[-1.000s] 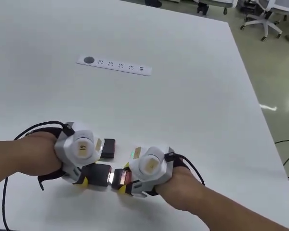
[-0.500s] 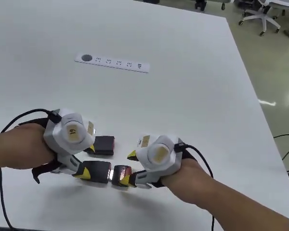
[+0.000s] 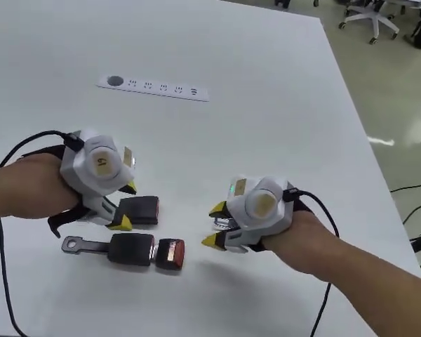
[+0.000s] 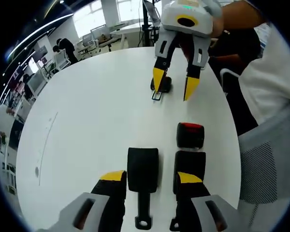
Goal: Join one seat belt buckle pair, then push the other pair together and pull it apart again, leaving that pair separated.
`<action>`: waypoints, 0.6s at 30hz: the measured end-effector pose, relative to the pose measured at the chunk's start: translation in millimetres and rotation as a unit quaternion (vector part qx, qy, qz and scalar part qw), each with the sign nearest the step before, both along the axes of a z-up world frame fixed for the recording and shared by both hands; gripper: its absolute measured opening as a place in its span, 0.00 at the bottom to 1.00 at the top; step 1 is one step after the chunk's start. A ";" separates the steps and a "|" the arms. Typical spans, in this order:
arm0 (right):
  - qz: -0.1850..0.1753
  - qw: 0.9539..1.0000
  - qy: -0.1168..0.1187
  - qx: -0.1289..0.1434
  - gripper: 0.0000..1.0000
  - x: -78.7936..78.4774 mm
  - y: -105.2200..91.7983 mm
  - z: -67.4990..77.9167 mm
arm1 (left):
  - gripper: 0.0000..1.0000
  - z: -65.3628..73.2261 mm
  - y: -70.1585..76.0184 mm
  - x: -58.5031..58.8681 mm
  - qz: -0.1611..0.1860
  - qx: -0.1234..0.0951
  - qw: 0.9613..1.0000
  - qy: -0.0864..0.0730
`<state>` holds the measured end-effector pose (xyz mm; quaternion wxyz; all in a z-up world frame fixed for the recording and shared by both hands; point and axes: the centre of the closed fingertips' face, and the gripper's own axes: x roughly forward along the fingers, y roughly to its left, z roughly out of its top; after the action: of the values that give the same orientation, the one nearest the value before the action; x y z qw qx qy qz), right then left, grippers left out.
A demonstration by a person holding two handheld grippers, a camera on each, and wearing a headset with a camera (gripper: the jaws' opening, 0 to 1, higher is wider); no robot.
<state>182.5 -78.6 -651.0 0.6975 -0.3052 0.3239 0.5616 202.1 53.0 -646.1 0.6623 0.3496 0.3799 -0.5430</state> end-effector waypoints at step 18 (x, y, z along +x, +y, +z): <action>-0.030 0.999 0.017 -0.037 0.30 20.3 -68.4 -21.2 | 0.42 -45.0 12.9 14.3 -0.024 0.039 0.998 0.034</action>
<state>202.9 -147.0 -672.2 0.6970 -0.3113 0.3647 0.5332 216.3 65.9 -691.1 0.6219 0.3656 0.4141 -0.5551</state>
